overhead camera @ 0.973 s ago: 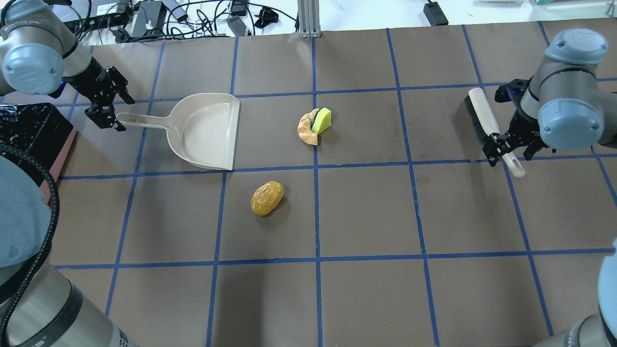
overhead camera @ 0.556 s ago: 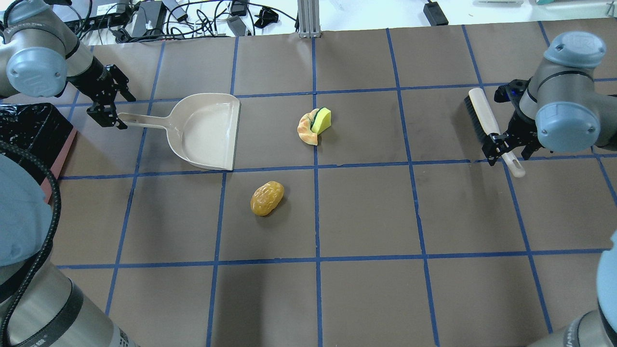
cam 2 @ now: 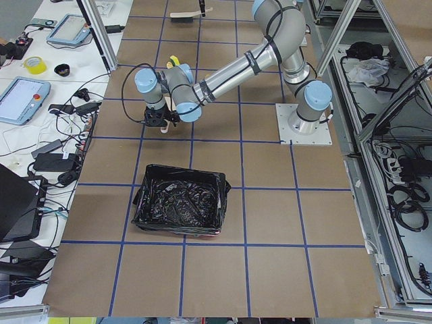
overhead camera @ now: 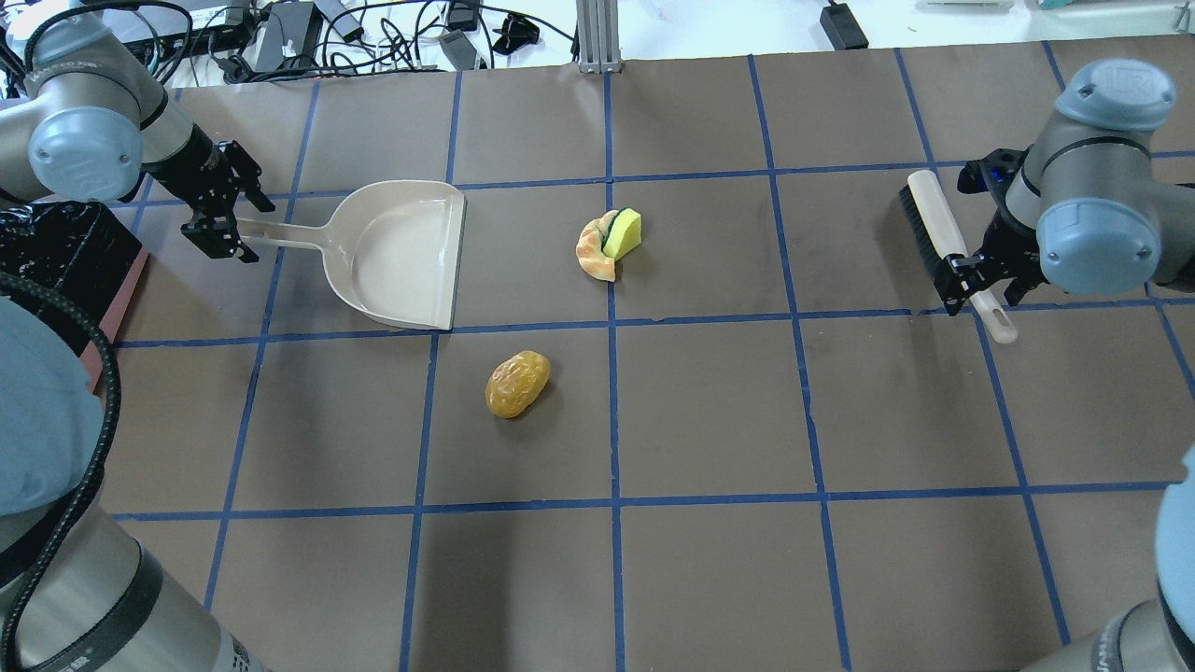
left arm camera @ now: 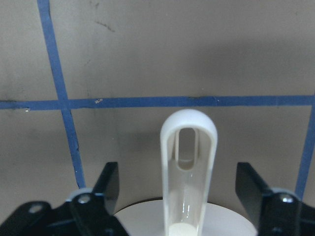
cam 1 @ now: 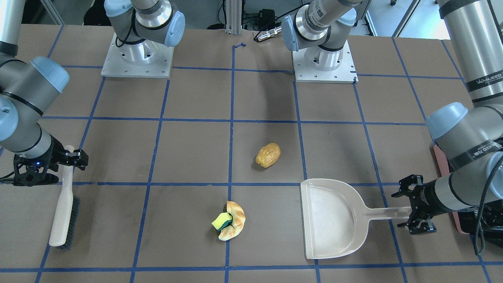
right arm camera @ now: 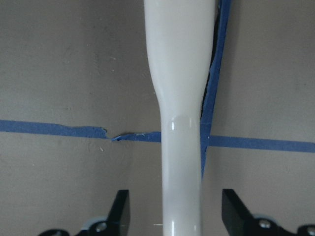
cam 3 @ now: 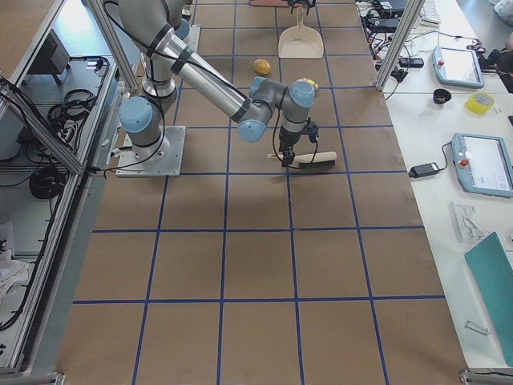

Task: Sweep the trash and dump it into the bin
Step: 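Grasp the white dustpan handle with the left gripper while the right grasps the brush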

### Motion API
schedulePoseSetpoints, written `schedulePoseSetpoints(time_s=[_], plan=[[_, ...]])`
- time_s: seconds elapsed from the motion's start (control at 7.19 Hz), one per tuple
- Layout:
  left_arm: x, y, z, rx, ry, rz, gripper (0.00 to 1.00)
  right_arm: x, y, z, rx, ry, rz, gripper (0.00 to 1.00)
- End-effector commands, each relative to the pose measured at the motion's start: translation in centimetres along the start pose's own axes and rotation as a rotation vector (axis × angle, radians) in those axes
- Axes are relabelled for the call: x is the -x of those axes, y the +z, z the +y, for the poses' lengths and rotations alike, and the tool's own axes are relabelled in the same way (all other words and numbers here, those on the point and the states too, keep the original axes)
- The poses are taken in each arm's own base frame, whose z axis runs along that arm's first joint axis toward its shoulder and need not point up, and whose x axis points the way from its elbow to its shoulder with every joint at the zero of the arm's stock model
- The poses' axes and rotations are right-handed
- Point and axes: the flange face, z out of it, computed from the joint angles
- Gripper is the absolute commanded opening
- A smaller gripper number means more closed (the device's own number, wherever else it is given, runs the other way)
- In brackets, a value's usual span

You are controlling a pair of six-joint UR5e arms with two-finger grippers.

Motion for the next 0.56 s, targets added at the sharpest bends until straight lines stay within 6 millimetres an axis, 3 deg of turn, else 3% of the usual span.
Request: schedulePoseSetpoints(time_s=[0.0, 0.14, 0.28, 0.42], plan=[[0.27, 0.5, 0.11, 0.006, 0.013, -0.009, 0.67, 0.03, 0.05, -0.03, -0.001, 0.0, -0.004, 0.62], [0.27, 0.6, 0.0, 0.007, 0.021, -0.01, 0.66, 0.02, 0.05, -0.02, 0.0, 0.0, -0.002, 0.6], [0.18, 0.73, 0.06, 0.007, 0.027, -0.012, 0.58, 0.01, -0.04, -0.02, -0.003, -0.001, -0.001, 0.56], [0.18, 0.73, 0.06, 0.007, 0.03, -0.012, 0.42, 0.02, -0.03, -0.01, -0.002, 0.002, -0.002, 0.43]])
